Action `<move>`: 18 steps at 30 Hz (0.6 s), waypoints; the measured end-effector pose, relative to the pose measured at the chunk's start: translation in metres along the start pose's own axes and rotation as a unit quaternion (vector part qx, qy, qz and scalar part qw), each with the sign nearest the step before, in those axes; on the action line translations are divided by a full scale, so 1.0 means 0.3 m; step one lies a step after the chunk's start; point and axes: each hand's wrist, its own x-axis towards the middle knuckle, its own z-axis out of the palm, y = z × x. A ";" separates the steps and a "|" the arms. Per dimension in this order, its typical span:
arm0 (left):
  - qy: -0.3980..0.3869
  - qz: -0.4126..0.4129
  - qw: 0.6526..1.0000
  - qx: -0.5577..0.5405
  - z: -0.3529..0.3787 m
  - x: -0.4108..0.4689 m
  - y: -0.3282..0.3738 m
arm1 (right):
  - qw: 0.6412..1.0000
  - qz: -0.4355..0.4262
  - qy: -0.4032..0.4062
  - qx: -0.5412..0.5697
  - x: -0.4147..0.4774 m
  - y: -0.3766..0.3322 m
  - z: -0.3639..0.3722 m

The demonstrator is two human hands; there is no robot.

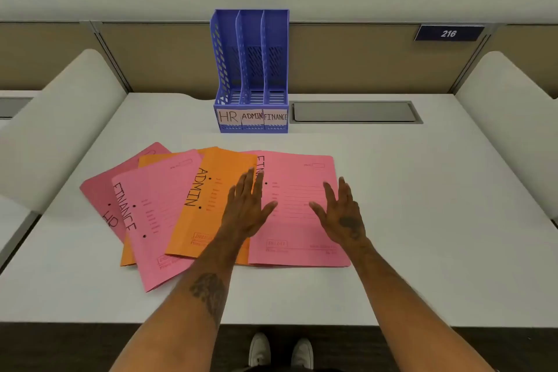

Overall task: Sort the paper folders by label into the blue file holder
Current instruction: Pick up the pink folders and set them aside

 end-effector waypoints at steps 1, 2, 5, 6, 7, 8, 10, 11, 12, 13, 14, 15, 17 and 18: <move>-0.015 -0.013 1.000 -0.015 0.010 -0.008 0.001 | 1.000 0.015 -0.026 0.008 -0.006 0.005 0.007; -0.030 -0.032 0.999 -0.032 0.017 -0.012 0.001 | 0.999 0.030 -0.041 0.010 -0.010 0.013 0.015; -0.065 -0.082 0.993 -0.063 0.059 -0.030 -0.001 | 0.992 0.070 -0.103 0.013 -0.025 0.046 0.054; -0.071 -0.097 0.990 -0.073 0.066 -0.032 0.002 | 0.990 0.079 -0.115 0.018 -0.029 0.048 0.060; -0.079 -0.114 0.987 -0.086 0.072 -0.032 0.005 | 0.988 0.088 -0.124 0.026 -0.031 0.049 0.065; -0.086 -0.131 0.983 -0.101 0.079 -0.028 0.006 | 0.986 0.095 -0.134 0.037 -0.030 0.048 0.069; -0.099 -0.159 0.975 -0.121 0.090 -0.025 0.012 | 0.983 0.106 -0.144 0.053 -0.034 0.047 0.081; -0.102 -0.171 0.971 -0.131 0.093 -0.023 0.016 | 0.981 0.110 -0.146 0.059 -0.037 0.045 0.085; -0.103 -0.182 0.968 -0.142 0.097 -0.020 0.021 | 0.981 0.114 -0.146 0.063 -0.040 0.044 0.090; -0.103 -0.193 0.964 -0.153 0.100 -0.017 0.025 | 0.981 0.115 -0.143 0.065 -0.042 0.043 0.095; -0.104 -0.203 0.960 -0.164 0.103 -0.016 0.030 | 0.981 0.116 -0.139 0.066 -0.041 0.040 0.098; -0.105 -0.212 0.956 -0.175 0.106 -0.015 0.035 | 0.981 0.120 -0.134 0.070 -0.041 0.037 0.100; -0.104 -0.223 0.950 -0.191 0.113 -0.013 0.040 | 0.979 0.132 -0.127 0.090 -0.037 0.030 0.102; -0.103 -0.227 0.948 -0.198 0.116 -0.010 0.040 | 0.977 0.140 -0.121 0.105 -0.035 0.028 0.103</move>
